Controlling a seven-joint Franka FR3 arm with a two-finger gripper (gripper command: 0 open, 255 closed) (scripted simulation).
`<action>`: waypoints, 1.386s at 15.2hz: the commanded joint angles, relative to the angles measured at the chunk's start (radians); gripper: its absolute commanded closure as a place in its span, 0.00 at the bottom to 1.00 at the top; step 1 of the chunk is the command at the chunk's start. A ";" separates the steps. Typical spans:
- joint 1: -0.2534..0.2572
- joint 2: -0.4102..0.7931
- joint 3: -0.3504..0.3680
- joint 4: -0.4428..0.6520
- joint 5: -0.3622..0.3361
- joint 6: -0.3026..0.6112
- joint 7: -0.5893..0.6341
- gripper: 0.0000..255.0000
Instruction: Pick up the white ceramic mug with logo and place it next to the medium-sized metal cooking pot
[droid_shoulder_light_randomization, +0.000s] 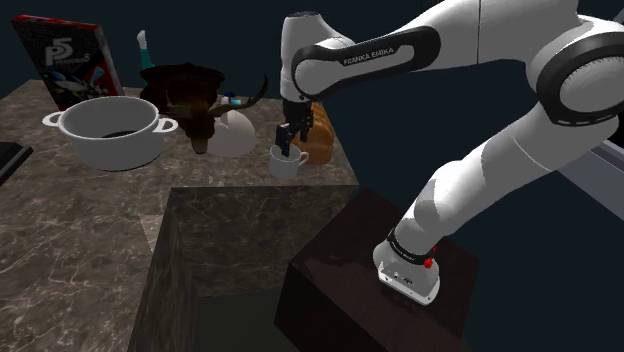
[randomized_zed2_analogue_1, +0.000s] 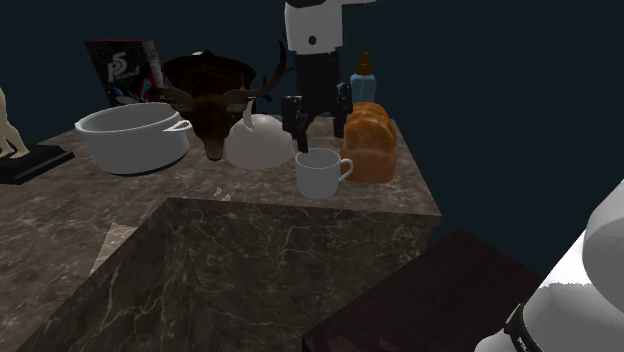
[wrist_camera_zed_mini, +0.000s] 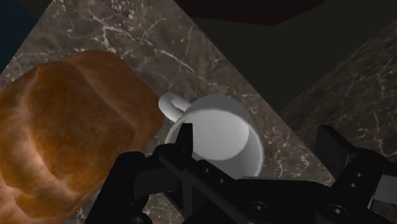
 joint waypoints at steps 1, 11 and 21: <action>-0.001 0.081 0.022 0.027 -0.021 0.056 0.035 0.00; -0.003 0.256 0.046 0.035 -0.089 0.218 0.104 0.00; -0.003 0.269 0.046 0.024 -0.094 0.240 0.108 1.00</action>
